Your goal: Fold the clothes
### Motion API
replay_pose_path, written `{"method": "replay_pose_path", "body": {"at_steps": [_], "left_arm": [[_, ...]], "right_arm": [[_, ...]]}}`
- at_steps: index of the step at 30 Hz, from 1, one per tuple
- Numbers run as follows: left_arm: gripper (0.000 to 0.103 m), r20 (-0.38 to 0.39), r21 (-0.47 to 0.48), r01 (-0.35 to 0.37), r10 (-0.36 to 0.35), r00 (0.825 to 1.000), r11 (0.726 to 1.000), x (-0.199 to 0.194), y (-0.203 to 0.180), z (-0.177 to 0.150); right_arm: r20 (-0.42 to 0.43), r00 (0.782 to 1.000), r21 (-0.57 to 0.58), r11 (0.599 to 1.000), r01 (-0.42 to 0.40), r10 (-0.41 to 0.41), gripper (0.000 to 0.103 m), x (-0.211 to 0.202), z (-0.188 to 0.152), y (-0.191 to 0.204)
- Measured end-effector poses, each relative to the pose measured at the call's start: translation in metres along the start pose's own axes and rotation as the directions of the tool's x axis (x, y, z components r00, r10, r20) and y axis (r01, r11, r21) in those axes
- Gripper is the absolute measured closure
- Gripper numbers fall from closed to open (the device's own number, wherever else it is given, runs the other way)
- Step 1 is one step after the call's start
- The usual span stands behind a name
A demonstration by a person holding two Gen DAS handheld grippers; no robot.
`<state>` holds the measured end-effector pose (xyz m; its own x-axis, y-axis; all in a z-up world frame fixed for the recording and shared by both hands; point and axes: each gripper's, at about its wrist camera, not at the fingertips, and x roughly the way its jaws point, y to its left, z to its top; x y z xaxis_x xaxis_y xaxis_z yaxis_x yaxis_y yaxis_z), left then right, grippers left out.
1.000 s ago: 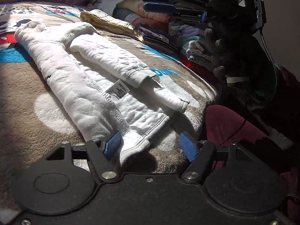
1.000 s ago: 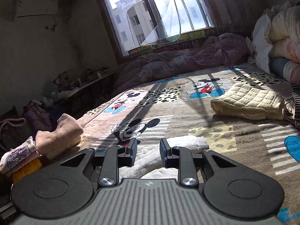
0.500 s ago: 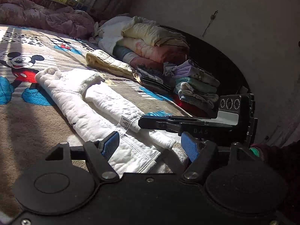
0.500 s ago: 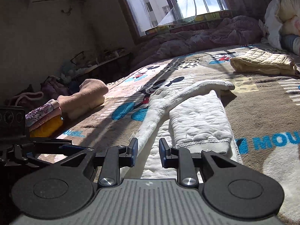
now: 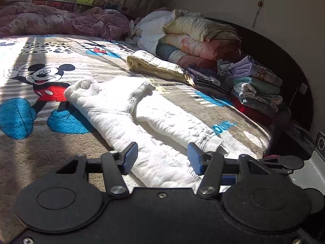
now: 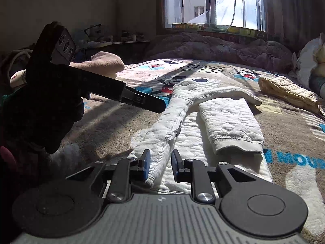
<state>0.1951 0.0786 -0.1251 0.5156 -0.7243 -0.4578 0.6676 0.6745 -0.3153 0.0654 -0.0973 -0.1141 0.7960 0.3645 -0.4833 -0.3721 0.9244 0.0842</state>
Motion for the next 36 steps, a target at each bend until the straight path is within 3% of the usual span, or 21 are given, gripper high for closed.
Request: {"method": "replay_pose_path", "body": {"at_steps": [1, 5, 6, 7, 11, 15, 18, 20, 23, 26, 29, 31, 34, 36], "left_arm": [[0.050, -0.007, 0.008, 0.003, -0.002, 1.000, 1.000, 0.004, -0.001, 0.001], [0.050, -0.036, 0.023, 0.001, 0.000, 0.999, 1.000, 0.016, -0.004, 0.002], [0.050, -0.044, 0.026, -0.005, 0.006, 0.999, 1.000, 0.019, -0.005, 0.001], [0.050, -0.053, 0.029, -0.008, 0.009, 0.999, 1.000, 0.021, -0.005, 0.000], [0.050, -0.063, 0.050, -0.001, 0.004, 0.998, 0.999, 0.023, -0.009, -0.002], [0.050, -0.062, 0.072, 0.019, -0.014, 0.998, 0.997, 0.018, -0.011, -0.005], [0.050, -0.092, 0.119, 0.035, -0.024, 0.995, 0.992, 0.018, -0.016, -0.011], [0.051, -0.141, 0.184, -0.004, 0.030, 0.990, 0.983, 0.027, -0.024, -0.018], [0.051, -0.158, 0.250, -0.033, 0.075, 0.985, 0.968, 0.034, -0.032, -0.023], [0.051, -0.160, 0.280, -0.048, 0.096, 0.983, 0.959, 0.035, -0.035, -0.025], [0.051, -0.163, 0.293, -0.055, 0.107, 0.981, 0.954, 0.036, -0.036, -0.025], [0.050, -0.166, 0.304, -0.058, 0.113, 0.980, 0.951, 0.036, -0.037, -0.025], [0.049, -0.164, 0.262, -0.054, 0.099, 0.981, 0.963, 0.030, -0.031, -0.020], [0.049, -0.114, 0.213, -0.081, 0.107, 0.988, 0.974, 0.022, -0.030, -0.011]], "right_arm": [[-0.010, 1.000, 0.038, 0.999, -0.023, 0.023, 0.065, 0.001, -0.001, -0.001], [-0.030, 0.994, 0.143, 0.985, -0.100, 0.106, 0.067, 0.005, -0.005, -0.001], [-0.031, 0.994, 0.132, 0.986, -0.100, 0.105, 0.084, 0.007, -0.006, 0.001], [-0.031, 0.994, 0.122, 0.988, -0.099, 0.103, 0.091, 0.010, -0.007, 0.002], [-0.052, 0.997, 0.293, 0.955, -0.045, 0.063, 0.091, 0.013, -0.010, -0.031], [-0.070, 0.989, 0.379, 0.921, -0.093, 0.128, 0.091, 0.016, -0.018, -0.042], [-0.064, 0.992, 0.409, 0.910, -0.071, 0.106, 0.091, 0.015, -0.022, -0.048], [-0.069, 0.992, 0.413, 0.908, -0.068, 0.105, 0.092, 0.017, -0.023, -0.051], [-0.085, 0.994, 0.341, 0.939, -0.035, 0.068, 0.088, 0.012, -0.021, -0.041], [-0.025, 0.999, 0.138, 0.989, 0.043, -0.040, 0.082, -0.007, -0.017, -0.013], [0.102, 0.993, -0.088, 0.993, 0.073, -0.064, 0.083, -0.022, -0.017, 0.016], [0.131, 0.990, -0.170, 0.982, 0.077, -0.055, 0.086, -0.018, -0.019, 0.024], [-0.033, 0.999, -0.051, 0.999, 0.012, -0.014, 0.088, 0.016, -0.028, -0.002], [-0.008, 1.000, -0.072, 0.997, -0.007, 0.007, 0.088, 0.012, -0.034, -0.004]]}}
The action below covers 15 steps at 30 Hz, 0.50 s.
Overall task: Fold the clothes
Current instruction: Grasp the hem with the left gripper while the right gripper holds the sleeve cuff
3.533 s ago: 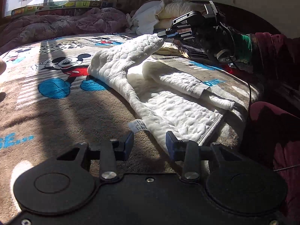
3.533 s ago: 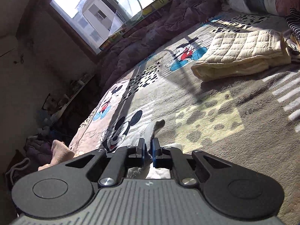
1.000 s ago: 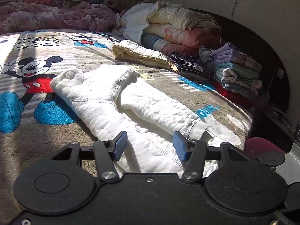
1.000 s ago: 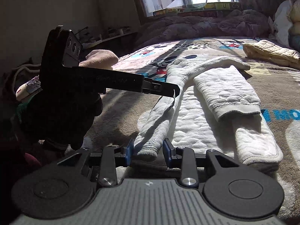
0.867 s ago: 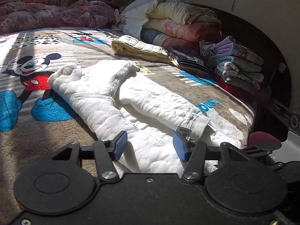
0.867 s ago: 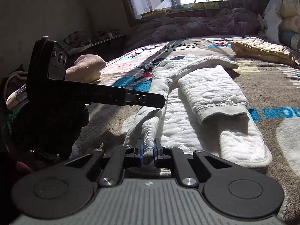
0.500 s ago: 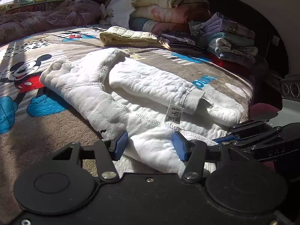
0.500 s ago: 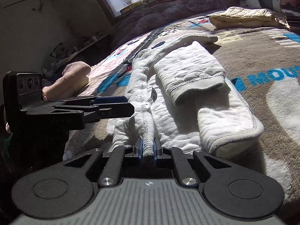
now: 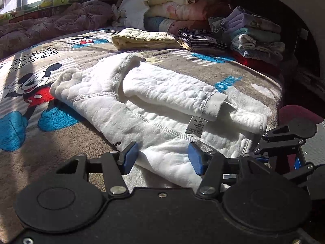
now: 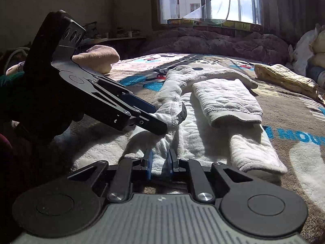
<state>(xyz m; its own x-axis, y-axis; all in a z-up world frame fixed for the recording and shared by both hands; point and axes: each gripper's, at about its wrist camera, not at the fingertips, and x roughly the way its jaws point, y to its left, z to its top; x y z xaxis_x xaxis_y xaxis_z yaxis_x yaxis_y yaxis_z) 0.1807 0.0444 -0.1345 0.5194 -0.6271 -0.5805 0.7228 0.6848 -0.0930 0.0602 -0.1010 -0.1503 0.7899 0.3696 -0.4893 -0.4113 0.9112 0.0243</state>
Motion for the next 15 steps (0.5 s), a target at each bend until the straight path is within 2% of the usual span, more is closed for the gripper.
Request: {"method": "replay_pose_path", "body": {"at_steps": [2, 4, 5, 7, 10, 11, 13, 14, 15], "left_arm": [[0.047, 0.083, -0.052, 0.003, 0.001, 0.997, 0.999, -0.008, 0.004, 0.008], [0.045, 0.124, -0.115, -0.015, 0.030, 0.992, 0.993, -0.004, 0.010, 0.014], [0.045, 0.102, -0.127, -0.030, 0.043, 0.994, 0.991, 0.003, 0.012, 0.016], [0.045, -0.037, -0.114, -0.072, 0.069, 0.997, 0.991, 0.034, 0.015, 0.013], [0.043, -0.011, -0.097, -0.083, 0.082, 0.997, 0.992, 0.036, 0.013, 0.022], [0.045, 0.049, -0.083, -0.107, 0.112, 0.993, 0.991, 0.028, 0.010, 0.028], [0.045, 0.096, -0.084, -0.114, 0.122, 0.988, 0.990, 0.024, 0.011, 0.031], [0.045, 0.074, -0.096, -0.124, 0.132, 0.989, 0.988, 0.029, 0.014, 0.030], [0.045, 0.000, -0.115, -0.136, 0.137, 0.991, 0.984, 0.043, 0.019, 0.027]], "right_arm": [[-0.003, 1.000, -0.062, 0.998, 0.013, -0.013, 0.087, -0.001, 0.001, 0.007], [0.004, 1.000, -0.037, 0.999, 0.007, -0.007, 0.086, -0.001, 0.000, 0.006], [0.009, 1.000, -0.023, 1.000, 0.002, -0.002, 0.086, -0.002, -0.002, 0.005], [0.015, 1.000, -0.042, 0.999, 0.006, -0.005, 0.086, -0.002, -0.004, 0.009], [0.020, 1.000, -0.066, 0.998, 0.008, -0.007, 0.085, -0.003, -0.007, 0.014], [0.019, 1.000, -0.069, 0.998, 0.006, -0.004, 0.085, -0.003, -0.007, 0.014], [0.020, 1.000, -0.062, 0.998, -0.003, 0.005, 0.085, -0.004, -0.007, 0.012], [0.023, 1.000, -0.054, 0.998, -0.008, 0.010, 0.085, -0.003, -0.008, 0.011], [0.025, 1.000, -0.046, 0.999, -0.014, 0.015, 0.085, -0.003, -0.008, 0.009]]}}
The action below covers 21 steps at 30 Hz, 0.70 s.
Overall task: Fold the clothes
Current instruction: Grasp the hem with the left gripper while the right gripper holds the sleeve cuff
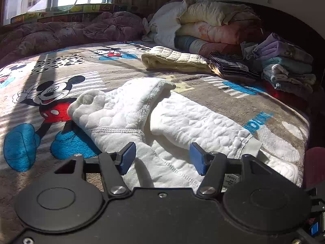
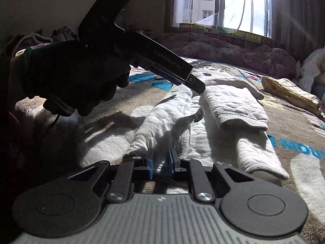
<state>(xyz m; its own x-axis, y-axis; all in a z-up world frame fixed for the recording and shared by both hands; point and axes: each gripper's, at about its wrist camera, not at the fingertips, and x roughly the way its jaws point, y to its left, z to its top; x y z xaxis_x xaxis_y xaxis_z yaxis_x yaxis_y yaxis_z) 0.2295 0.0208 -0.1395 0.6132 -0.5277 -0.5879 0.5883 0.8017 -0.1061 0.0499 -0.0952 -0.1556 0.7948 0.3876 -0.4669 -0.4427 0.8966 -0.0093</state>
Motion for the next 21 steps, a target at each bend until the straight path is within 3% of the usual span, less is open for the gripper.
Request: {"method": "replay_pose_path", "body": {"at_steps": [3, 6, 8, 11, 16, 19, 21], "left_arm": [[0.042, -0.040, -0.029, 0.019, -0.020, 0.999, 0.999, 0.016, 0.006, -0.003], [0.042, 0.072, -0.073, -0.003, 0.009, 0.997, 0.997, -0.006, 0.010, 0.015], [0.042, 0.100, -0.129, -0.042, 0.055, 0.993, 0.991, -0.003, 0.021, 0.021], [0.043, -0.013, -0.221, -0.046, 0.044, 0.999, 0.974, 0.029, 0.039, 0.018], [0.042, 0.062, -0.140, -0.098, 0.108, 0.992, 0.985, 0.014, 0.030, 0.037], [0.042, 0.077, -0.249, -0.157, 0.181, 0.980, 0.956, 0.015, 0.061, 0.050], [0.043, 0.053, -0.375, -0.156, 0.189, 0.981, 0.914, 0.018, 0.089, 0.054]], "right_arm": [[0.002, 1.000, -0.012, 1.000, -0.004, 0.004, 0.085, 0.000, 0.000, 0.002], [0.004, 1.000, -0.005, 1.000, -0.018, 0.018, 0.085, -0.001, -0.001, -0.001], [0.007, 1.000, 0.005, 1.000, -0.027, 0.027, 0.085, -0.001, -0.001, -0.002], [0.009, 0.999, 0.019, 0.999, -0.040, 0.040, 0.085, 0.000, 0.000, -0.005], [0.010, 0.997, 0.031, 0.997, -0.074, 0.074, 0.085, 0.001, 0.000, -0.008], [0.005, 0.995, 0.051, 0.993, -0.102, 0.102, 0.085, 0.001, 0.001, -0.014], [0.001, 0.993, 0.066, 0.991, -0.120, 0.121, 0.085, 0.001, 0.002, -0.017]]}}
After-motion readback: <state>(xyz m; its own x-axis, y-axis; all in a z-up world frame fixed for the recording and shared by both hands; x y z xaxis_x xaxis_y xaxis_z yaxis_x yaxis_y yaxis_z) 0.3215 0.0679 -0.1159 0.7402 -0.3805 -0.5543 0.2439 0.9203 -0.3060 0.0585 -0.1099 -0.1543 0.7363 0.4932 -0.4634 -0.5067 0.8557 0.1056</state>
